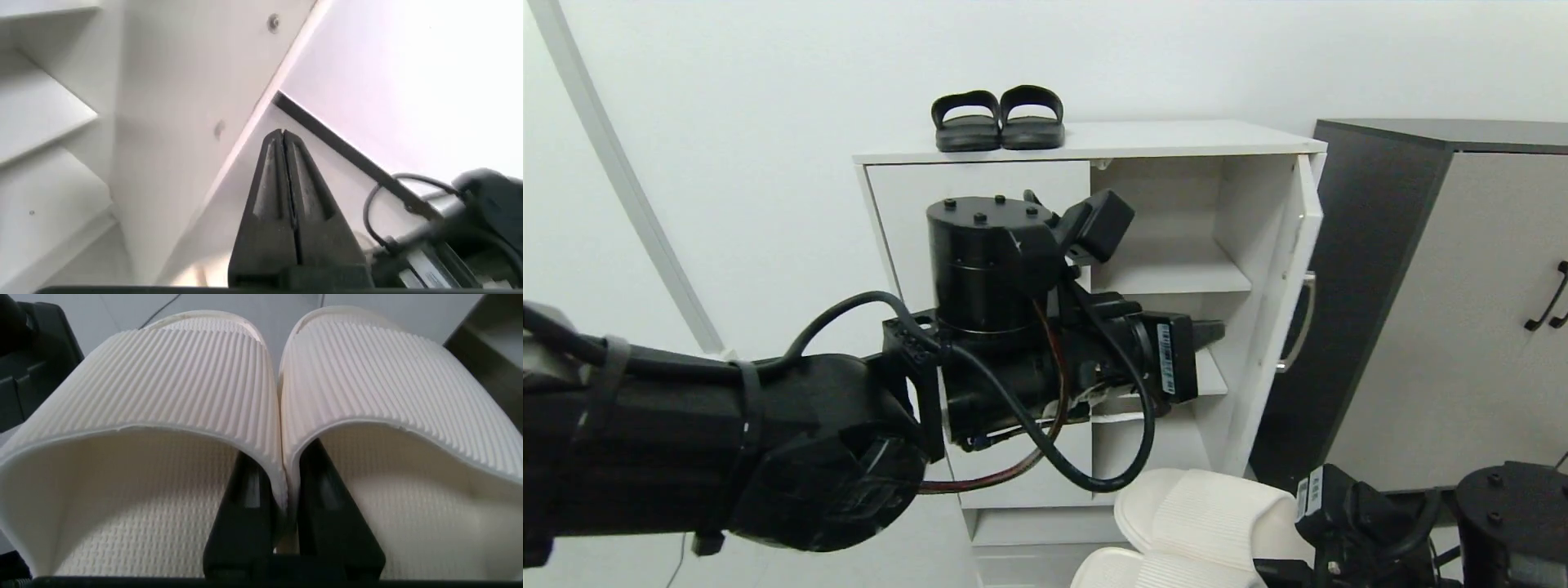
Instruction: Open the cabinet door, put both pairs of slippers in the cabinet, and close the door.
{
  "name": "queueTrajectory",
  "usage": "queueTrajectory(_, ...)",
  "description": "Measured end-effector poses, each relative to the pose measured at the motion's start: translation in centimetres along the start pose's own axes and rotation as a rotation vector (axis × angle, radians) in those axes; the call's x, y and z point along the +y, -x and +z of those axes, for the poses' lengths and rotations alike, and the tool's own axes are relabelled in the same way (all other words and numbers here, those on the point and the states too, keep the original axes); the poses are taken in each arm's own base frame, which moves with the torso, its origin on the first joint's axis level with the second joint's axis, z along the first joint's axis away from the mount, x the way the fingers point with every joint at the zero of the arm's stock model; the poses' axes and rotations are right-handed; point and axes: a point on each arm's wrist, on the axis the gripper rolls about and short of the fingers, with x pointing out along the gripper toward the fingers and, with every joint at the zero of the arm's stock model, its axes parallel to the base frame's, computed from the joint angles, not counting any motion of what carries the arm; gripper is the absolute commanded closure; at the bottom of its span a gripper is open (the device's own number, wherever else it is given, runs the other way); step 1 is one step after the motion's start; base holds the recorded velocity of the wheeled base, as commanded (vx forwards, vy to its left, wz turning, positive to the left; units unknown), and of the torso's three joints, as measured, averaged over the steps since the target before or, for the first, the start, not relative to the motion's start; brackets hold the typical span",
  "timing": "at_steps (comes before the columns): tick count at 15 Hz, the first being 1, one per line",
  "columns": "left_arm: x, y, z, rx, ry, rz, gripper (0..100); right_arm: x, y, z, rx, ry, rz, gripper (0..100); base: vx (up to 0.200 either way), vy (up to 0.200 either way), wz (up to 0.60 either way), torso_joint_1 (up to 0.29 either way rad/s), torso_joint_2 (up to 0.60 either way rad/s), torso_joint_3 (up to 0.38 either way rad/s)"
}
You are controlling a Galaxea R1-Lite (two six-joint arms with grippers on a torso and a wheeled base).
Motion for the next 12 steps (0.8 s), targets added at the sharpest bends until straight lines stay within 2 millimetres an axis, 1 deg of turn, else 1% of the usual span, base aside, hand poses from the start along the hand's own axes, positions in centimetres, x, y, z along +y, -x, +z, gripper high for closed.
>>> queueTrajectory(2,1.3,1.4,0.8,-0.025,0.003,0.047,100,0.0,0.0,0.0,-0.004,0.001,0.004,100,0.000,0.000,0.00,0.000,0.00,0.000)
queueTrajectory(4,2.1,4.0,1.4,-0.047,0.007,0.096,100,0.0,0.0,0.1,-0.005,0.001,-0.002,100,0.000,0.000,0.00,0.000,0.00,0.000)
queueTrajectory(6,2.0,7.8,1.8,-0.079,0.005,0.139,100,0.0,0.0,0.1,-0.007,0.002,-0.001,100,0.000,0.000,0.00,0.000,0.00,0.000)
queueTrajectory(8,1.1,12.5,1.5,-0.112,-0.001,0.176,100,0.0,0.1,0.1,-0.009,0.001,-0.003,100,0.000,0.000,0.00,0.000,0.00,0.000)
queueTrajectory(10,-0.4,17.2,0.8,-0.144,-0.009,0.201,100,0.0,0.1,0.2,-0.011,0.002,-0.003,100,0.000,0.000,0.00,0.000,0.00,0.000)
queueTrajectory(12,-2.7,22.4,-0.7,-0.142,-0.008,0.224,100,0.0,0.1,0.1,-0.010,0.001,-0.005,100,0.000,0.000,0.00,0.000,0.00,0.000)
